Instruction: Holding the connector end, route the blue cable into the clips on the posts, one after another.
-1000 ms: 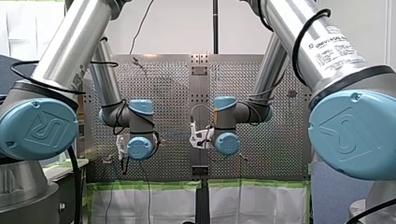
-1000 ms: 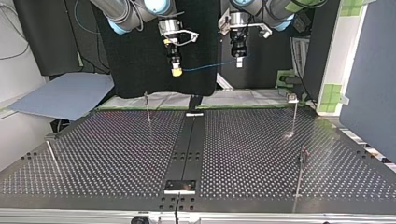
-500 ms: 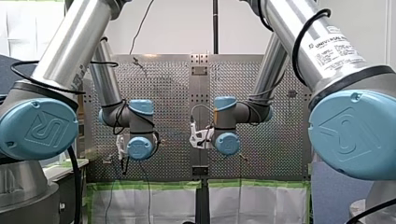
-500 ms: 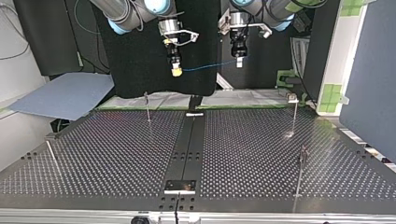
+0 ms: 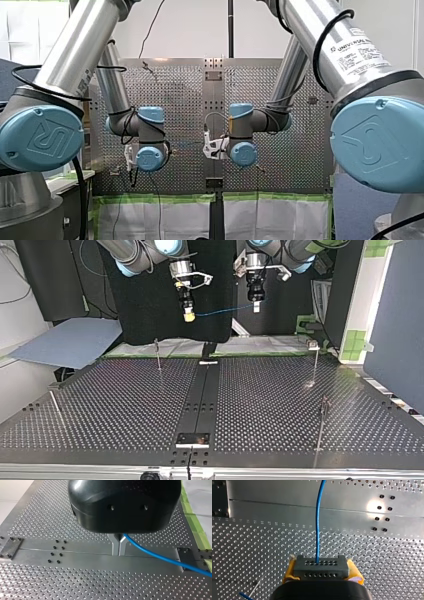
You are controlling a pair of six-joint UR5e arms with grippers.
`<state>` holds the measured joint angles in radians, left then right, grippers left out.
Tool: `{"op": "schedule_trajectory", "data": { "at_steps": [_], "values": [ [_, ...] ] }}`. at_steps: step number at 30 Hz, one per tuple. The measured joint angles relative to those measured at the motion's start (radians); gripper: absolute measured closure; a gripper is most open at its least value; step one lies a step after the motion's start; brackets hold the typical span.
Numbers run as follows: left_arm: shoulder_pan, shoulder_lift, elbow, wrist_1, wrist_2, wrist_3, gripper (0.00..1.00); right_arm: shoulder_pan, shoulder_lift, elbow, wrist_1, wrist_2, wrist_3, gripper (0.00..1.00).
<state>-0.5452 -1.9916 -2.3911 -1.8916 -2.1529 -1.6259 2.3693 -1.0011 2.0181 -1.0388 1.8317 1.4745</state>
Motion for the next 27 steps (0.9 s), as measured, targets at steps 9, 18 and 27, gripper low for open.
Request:
{"op": "schedule_trajectory", "data": {
  "at_steps": [9,18,27],
  "values": [
    [0.0,0.0,0.0,0.0,0.0,0.0,1.0,0.0,0.0,0.0,0.0,0.0,0.0,1.0],
    [0.0,0.0,0.0,0.0,0.0,0.0,1.0,0.0,0.0,0.0,0.0,0.0,0.0,1.0],
    [0.024,0.009,-0.001,-0.028,-0.013,-0.013,1.0,-0.018,0.023,-0.022,0.05,0.03,-0.049,1.0]
  ]
}}
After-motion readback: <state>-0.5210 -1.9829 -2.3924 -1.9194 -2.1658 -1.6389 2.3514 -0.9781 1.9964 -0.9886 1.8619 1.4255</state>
